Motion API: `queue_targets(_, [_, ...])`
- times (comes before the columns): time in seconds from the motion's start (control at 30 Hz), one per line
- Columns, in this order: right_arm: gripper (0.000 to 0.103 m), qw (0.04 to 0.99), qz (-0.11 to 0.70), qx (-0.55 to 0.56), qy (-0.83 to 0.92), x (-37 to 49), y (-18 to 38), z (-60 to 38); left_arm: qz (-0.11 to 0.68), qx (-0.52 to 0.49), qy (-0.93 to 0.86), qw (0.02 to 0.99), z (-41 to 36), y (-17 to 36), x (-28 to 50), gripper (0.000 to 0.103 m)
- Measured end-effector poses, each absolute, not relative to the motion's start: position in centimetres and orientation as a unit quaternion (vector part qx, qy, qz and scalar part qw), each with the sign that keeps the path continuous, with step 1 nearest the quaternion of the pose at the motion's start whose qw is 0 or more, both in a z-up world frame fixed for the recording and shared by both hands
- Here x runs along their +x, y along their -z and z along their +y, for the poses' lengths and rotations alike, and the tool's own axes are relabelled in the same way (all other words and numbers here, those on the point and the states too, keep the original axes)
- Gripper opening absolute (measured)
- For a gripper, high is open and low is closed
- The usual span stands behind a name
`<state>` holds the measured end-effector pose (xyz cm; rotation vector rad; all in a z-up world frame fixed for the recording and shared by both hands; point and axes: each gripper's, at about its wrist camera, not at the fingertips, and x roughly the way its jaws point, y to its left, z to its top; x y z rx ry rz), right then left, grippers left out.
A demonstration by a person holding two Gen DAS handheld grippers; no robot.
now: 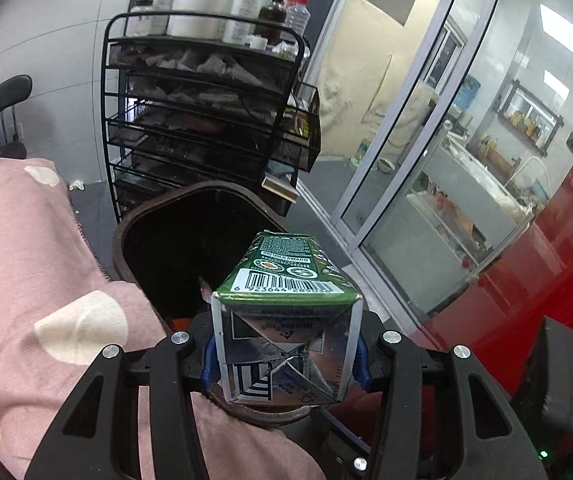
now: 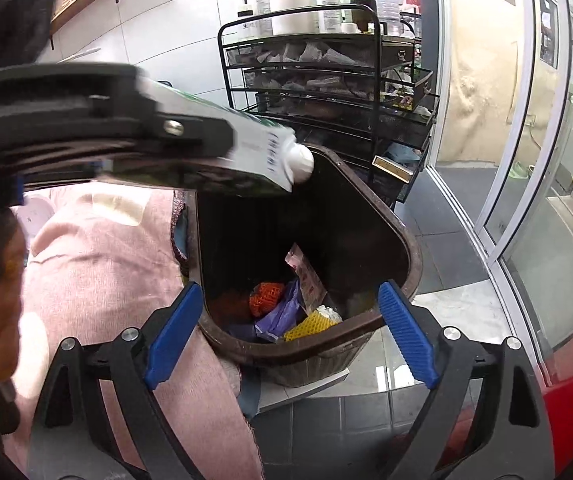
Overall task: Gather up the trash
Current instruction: 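Lower the green milk carton into the bin and open the left tool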
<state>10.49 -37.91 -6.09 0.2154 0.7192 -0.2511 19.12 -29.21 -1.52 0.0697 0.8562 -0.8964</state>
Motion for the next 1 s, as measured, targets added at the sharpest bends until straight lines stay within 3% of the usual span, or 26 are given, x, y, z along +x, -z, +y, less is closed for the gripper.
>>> queue_targets(0.13, [0.089, 0.922, 0.348, 0.114, 0.128, 9.9, 6.1, -38.2, 0.42, 0.048, 0.411, 0.808, -30.2, 2.4, 19.7, 0.05])
queue_targets(0.27, [0.089, 0.921, 0.348, 0.117, 0.132, 9.6, 6.2, -38.3, 0.421, 0.056, 0.401, 0.812, -30.4, 2.6, 19.9, 0.074])
queue_targets(0.4, [0.089, 0.919, 0.35, 0.123, 0.132, 9.5, 6.4, -38.5, 0.424, 0.066, 0.4, 0.81, -30.6, 2.9, 19.8, 0.082])
queue_targets(0.77, [0.09, 0.92, 0.348, 0.125, 0.129, 9.8, 6.3, -38.2, 0.363, 0.024, 0.391, 0.845, -26.2, 0.2, 17.4, 0.097])
queue_targets(1.0, [0.09, 0.922, 0.348, 0.123, 0.118, 10.3, 6.1, -37.3, 0.334, -0.012, 0.382, 0.862, -22.0, -1.2, 15.5, 0.098])
